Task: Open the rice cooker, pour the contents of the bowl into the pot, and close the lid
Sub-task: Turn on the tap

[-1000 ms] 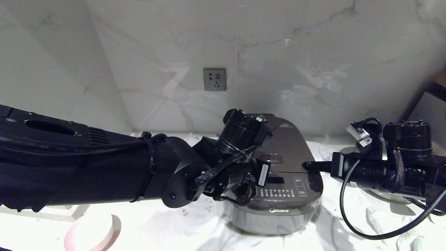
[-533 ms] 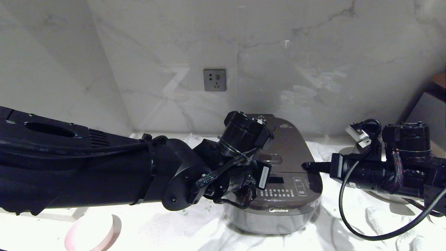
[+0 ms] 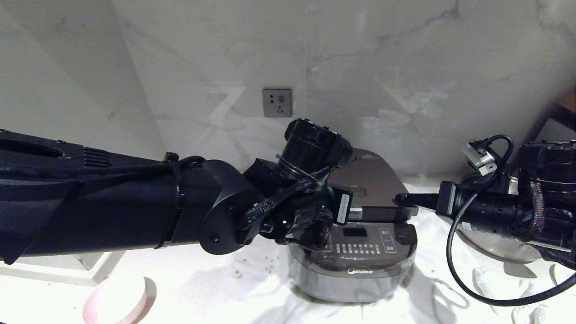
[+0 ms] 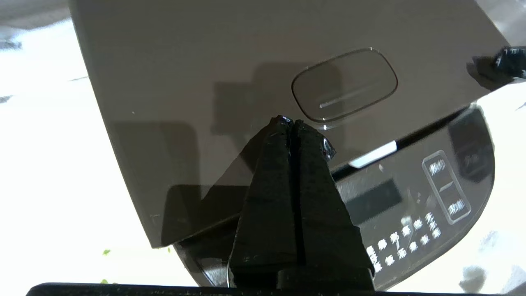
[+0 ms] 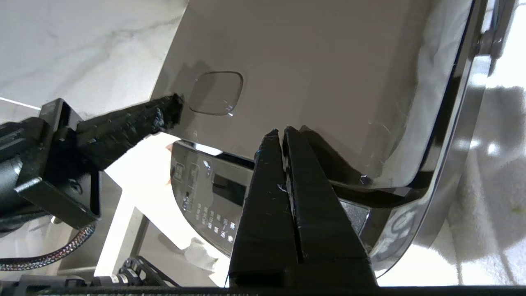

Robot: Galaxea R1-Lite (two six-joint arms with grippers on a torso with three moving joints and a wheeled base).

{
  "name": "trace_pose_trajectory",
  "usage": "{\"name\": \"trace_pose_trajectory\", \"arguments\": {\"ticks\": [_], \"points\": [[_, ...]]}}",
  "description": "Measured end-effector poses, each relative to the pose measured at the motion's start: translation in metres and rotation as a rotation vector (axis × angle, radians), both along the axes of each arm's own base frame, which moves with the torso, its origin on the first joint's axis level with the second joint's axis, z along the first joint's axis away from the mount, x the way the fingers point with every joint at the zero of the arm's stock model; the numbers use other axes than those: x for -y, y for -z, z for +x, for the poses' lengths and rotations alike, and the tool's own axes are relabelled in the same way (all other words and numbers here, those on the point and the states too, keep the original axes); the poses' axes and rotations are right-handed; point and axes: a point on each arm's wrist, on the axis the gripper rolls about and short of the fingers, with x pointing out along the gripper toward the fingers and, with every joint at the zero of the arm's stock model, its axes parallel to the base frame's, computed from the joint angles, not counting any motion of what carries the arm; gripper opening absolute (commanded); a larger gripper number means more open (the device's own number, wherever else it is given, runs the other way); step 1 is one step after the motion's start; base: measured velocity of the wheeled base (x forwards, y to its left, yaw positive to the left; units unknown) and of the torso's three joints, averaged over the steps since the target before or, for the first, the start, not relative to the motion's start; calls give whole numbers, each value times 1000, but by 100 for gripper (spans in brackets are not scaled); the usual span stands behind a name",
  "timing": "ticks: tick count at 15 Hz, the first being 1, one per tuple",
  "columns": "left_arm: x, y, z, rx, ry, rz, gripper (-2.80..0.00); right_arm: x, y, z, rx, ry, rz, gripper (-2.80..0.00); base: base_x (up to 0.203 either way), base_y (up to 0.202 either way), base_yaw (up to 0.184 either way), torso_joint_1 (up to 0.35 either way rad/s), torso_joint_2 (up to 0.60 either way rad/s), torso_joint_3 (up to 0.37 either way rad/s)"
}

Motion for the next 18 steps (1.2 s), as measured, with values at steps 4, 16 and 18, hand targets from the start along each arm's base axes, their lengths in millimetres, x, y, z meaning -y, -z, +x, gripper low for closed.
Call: {"name": "trace_pose_trajectory", "arguments": {"ticks": [4,16,18], "points": [[1,3,1,8,-8,-3,-280,1,-2,-4,6,-2,3,-280,0,0,0,0,0,0],[-9,37,3,-70,-20,86,-280,-12,28,8,-132,-31,21,-280,0,0,0,0,0,0],[-9,39,3,-74,-18,90,-280,-9,31,11,-145,-32,28,-280,0,0,0,0,0,0]]}}
